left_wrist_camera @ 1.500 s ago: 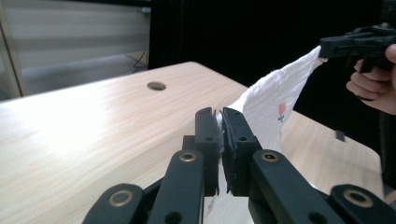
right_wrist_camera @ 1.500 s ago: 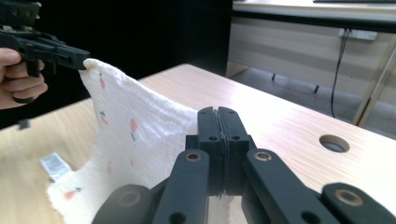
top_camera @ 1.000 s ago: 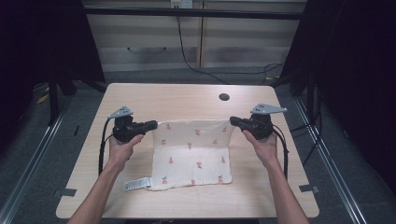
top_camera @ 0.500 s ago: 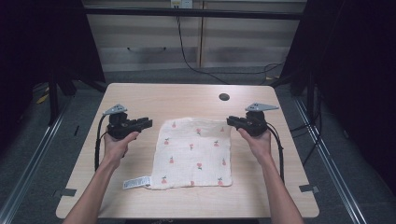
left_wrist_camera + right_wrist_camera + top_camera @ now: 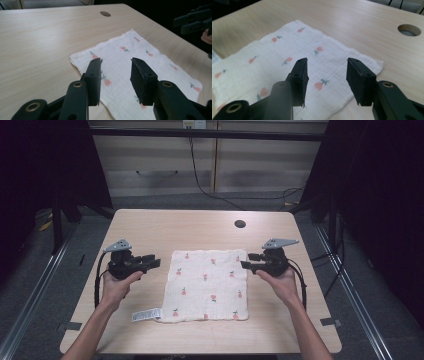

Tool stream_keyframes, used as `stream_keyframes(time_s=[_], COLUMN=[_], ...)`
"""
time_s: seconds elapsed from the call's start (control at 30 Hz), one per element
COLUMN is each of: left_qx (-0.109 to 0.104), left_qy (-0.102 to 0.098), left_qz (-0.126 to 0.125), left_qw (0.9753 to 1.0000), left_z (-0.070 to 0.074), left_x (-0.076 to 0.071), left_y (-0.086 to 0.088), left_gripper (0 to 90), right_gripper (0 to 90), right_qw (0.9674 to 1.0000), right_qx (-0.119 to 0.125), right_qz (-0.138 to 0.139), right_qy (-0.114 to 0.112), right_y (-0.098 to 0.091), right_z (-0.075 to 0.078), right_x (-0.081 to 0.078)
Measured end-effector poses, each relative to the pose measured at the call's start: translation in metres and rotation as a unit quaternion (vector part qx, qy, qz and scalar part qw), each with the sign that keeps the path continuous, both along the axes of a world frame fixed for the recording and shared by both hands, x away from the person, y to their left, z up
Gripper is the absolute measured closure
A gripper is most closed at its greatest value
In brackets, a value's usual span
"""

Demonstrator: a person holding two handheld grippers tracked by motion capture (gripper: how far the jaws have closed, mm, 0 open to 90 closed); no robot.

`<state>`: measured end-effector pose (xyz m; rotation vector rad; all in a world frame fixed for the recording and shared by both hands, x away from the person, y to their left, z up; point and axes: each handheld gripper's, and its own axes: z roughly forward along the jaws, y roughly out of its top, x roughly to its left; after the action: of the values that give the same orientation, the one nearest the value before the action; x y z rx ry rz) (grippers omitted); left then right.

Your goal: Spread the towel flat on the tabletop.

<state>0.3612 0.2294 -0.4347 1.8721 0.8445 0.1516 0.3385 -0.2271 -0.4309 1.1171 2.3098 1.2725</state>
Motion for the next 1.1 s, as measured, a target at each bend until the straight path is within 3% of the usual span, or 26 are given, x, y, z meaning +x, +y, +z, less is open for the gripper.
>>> stream_keyframes(time_s=[0.1, 0.17, 0.27, 0.33, 0.37, 0.43, 0.53, 0.67, 0.83, 0.87, 0.9, 1.1], left_qx=[0.017, 0.023, 0.022, 0.057, 0.054, 0.044, 0.065, 0.098, 0.118, 0.123, 0.121, 0.119], left_qy=[-0.001, 0.000, 0.002, 0.010, 0.012, 0.019, 0.018, 0.023, 0.027, 0.029, 0.027, 0.030], left_qz=[-0.022, -0.037, -0.058, -0.068, -0.068, -0.068, -0.067, -0.084, -0.068, -0.066, -0.068, -0.075], left_qw=[0.9996, 0.9991, 0.9981, 0.9960, 0.9962, 0.9966, 0.9955, 0.9914, 0.9903, 0.9898, 0.9900, 0.9897], left_z=[-0.004, -0.011, -0.029, -0.037, -0.039, -0.042, -0.050, -0.059, -0.067, -0.069, -0.070, -0.070], left_x=[-0.013, -0.020, -0.034, -0.036, -0.035, -0.033, -0.034, -0.039, -0.033, -0.033, -0.033, -0.035], left_y=[-0.004, -0.006, -0.009, -0.015, -0.017, -0.022, -0.032, -0.045, -0.045, -0.045, -0.044, -0.044], left_gripper=[59.3, 61.4, 73.8, 75.4, 75.6, 75.7, 76.1, 77.0, 77.4, 77.4, 77.4, 76.6], right_gripper=[53.0, 59.1, 63.7, 65.7, 67.7, 69.3, 71.1, 69.9, 66.5, 63.8, 61.6, 61.9], right_qw=[0.9997, 0.9992, 0.9979, 0.9968, 0.9963, 0.9956, 0.9949, 0.9953, 0.9955, 0.9952, 0.9943, 0.9932], right_qx=[-0.011, -0.010, -0.004, 0.007, 0.000, -0.008, -0.013, -0.021, -0.024, -0.036, -0.044, -0.036], right_qz=[0.019, 0.036, 0.057, 0.065, 0.068, 0.072, 0.076, 0.069, 0.061, 0.057, 0.058, 0.071], right_qy=[0.006, 0.014, 0.029, 0.045, 0.052, 0.059, 0.065, 0.064, 0.069, 0.071, 0.078, 0.085], right_y=[0.004, 0.007, 0.009, 0.010, 0.011, 0.016, 0.023, 0.032, 0.031, 0.031, 0.031, 0.026], right_z=[-0.003, -0.008, -0.017, -0.028, -0.033, -0.042, -0.052, -0.061, -0.066, -0.067, -0.070, -0.070], right_x=[-0.015, -0.026, -0.041, -0.049, -0.051, -0.052, -0.047, -0.042, -0.042, -0.043, -0.042, -0.046])
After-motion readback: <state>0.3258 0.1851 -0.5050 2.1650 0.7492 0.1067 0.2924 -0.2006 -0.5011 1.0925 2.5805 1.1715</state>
